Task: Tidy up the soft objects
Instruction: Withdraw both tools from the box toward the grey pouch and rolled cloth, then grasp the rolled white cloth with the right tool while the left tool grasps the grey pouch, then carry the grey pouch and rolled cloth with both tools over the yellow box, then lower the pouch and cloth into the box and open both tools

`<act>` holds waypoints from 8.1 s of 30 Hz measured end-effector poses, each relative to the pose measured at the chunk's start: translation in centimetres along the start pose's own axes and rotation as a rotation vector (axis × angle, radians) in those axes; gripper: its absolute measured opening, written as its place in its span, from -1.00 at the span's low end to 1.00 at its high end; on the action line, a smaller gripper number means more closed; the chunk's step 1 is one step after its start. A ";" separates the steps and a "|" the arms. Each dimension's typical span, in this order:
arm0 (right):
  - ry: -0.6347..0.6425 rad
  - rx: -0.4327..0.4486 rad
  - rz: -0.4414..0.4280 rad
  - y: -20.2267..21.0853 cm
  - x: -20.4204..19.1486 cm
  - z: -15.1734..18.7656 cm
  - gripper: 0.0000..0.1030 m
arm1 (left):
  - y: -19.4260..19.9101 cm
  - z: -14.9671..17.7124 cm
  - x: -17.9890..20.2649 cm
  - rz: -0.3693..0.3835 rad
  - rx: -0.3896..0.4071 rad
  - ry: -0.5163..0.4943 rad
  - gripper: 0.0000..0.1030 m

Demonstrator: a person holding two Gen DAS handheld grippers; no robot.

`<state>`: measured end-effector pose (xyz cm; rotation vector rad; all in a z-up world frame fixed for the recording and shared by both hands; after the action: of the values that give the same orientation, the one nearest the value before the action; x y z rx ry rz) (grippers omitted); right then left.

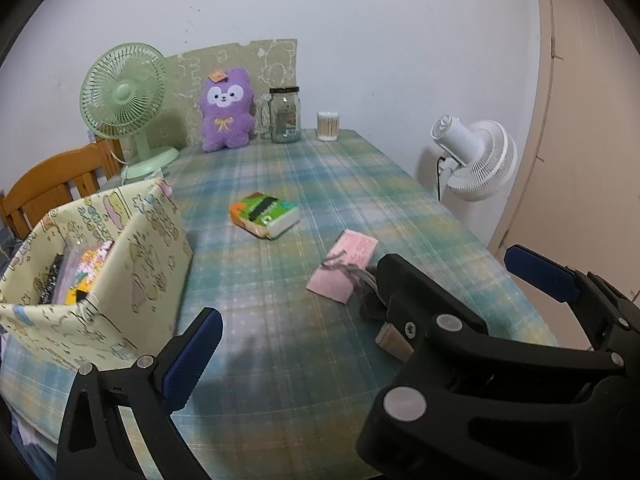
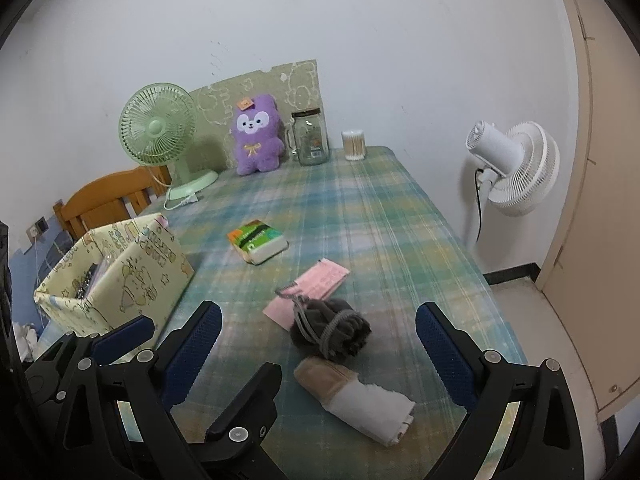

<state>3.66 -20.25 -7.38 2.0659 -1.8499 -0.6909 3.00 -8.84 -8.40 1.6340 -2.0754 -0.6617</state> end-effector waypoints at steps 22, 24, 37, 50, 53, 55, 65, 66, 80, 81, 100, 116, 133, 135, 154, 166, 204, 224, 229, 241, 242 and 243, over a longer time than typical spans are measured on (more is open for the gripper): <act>-0.060 -0.155 0.010 -3.5 2.5 3.8 0.58 | -3.5 2.5 1.8 -0.019 -0.092 -0.094 0.98; -0.050 -0.171 0.008 -3.9 2.3 4.0 0.54 | -3.9 2.8 1.5 -0.009 -0.109 -0.085 0.98; -0.012 -0.206 0.034 -4.5 1.6 4.7 -0.38 | -4.4 3.9 0.9 0.000 -0.133 -0.071 0.98; -0.033 -0.166 0.054 -3.2 3.2 3.9 -0.56 | -4.4 2.9 2.5 -0.006 -0.094 -0.090 0.98; -0.049 -0.156 0.057 -3.1 4.0 3.5 -0.56 | -4.7 2.4 3.1 -0.006 -0.088 -0.086 0.98; -0.054 -0.152 0.063 -3.2 4.4 3.1 -0.56 | -4.9 2.0 3.4 -0.002 -0.086 -0.089 0.98; -0.051 -0.160 0.111 -3.8 6.6 1.8 -0.56 | -6.6 0.6 5.2 0.039 -0.088 -0.087 0.98; -0.053 -0.159 0.114 -3.9 6.8 1.6 -0.56 | -6.7 0.5 5.4 0.040 -0.086 -0.087 0.98; -0.086 -0.175 0.094 -6.3 8.7 0.4 -0.55 | -9.0 -1.1 6.4 0.019 -0.112 -0.101 0.78; -0.087 -0.177 0.092 -6.4 8.7 0.3 -0.55 | -9.1 -1.2 6.4 0.018 -0.115 -0.100 0.77; -0.103 -0.191 0.069 -7.2 8.5 -0.4 -0.55 | -9.5 -1.5 5.8 0.068 -0.185 -0.054 0.20; -0.077 -0.139 0.044 -5.5 6.0 -2.3 -0.55 | -6.8 -3.1 3.9 0.025 -0.121 -0.045 0.17; -0.062 -0.061 0.032 -2.7 3.5 -6.4 -0.55 | -3.6 -6.5 2.4 0.028 -0.071 -0.033 0.17; -0.068 -0.053 0.026 -2.4 3.3 -6.7 -0.55 | -3.1 -6.9 2.2 0.023 -0.068 -0.038 0.17; -0.043 0.003 0.029 -0.6 -0.9 -9.7 -0.55 | 0.2 -9.5 -1.1 0.001 0.008 -0.063 0.17; -0.005 0.035 0.010 -0.4 -4.9 -10.8 -0.55 | 1.4 -10.1 -4.5 -0.045 0.039 -0.050 0.17; 0.149 0.015 -0.147 -2.7 -16.7 -10.8 -0.55 | 4.1 -9.0 -15.2 -0.136 0.090 0.038 0.17; 0.201 -0.093 -0.237 -6.7 -21.0 -8.2 -0.55 | 1.9 -6.2 -20.1 -0.152 0.009 0.109 0.28; 0.208 -0.113 -0.258 -7.4 -22.0 -7.5 -0.55 | 1.8 -5.5 -21.1 -0.164 -0.002 0.130 0.45; 0.184 -0.122 -0.302 -8.9 -23.5 -7.1 -0.55 | 1.6 -5.1 -23.0 -0.203 -0.010 0.141 0.47; 0.178 -0.119 -0.306 -8.9 -23.6 -7.0 -0.53 | 1.5 -5.1 -23.2 -0.206 -0.011 0.142 0.49; 0.174 -0.117 -0.309 -9.0 -23.7 -7.0 -0.53 | 1.5 -5.0 -23.3 -0.210 -0.012 0.142 0.51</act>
<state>13.45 3.62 -2.27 2.2763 -1.3804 -0.6490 10.07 13.63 -4.20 1.8519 -1.8145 -0.6037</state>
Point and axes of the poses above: each gripper's, at about its wrist camera, not at the fingertips, and y roughly against the way its jaws point, x to its right, z to its underside, the point moved 1 cm from there along -y, roughly the way its jaws point, and after that the axes turned 3 degrees about x, right-handed, at the moved point
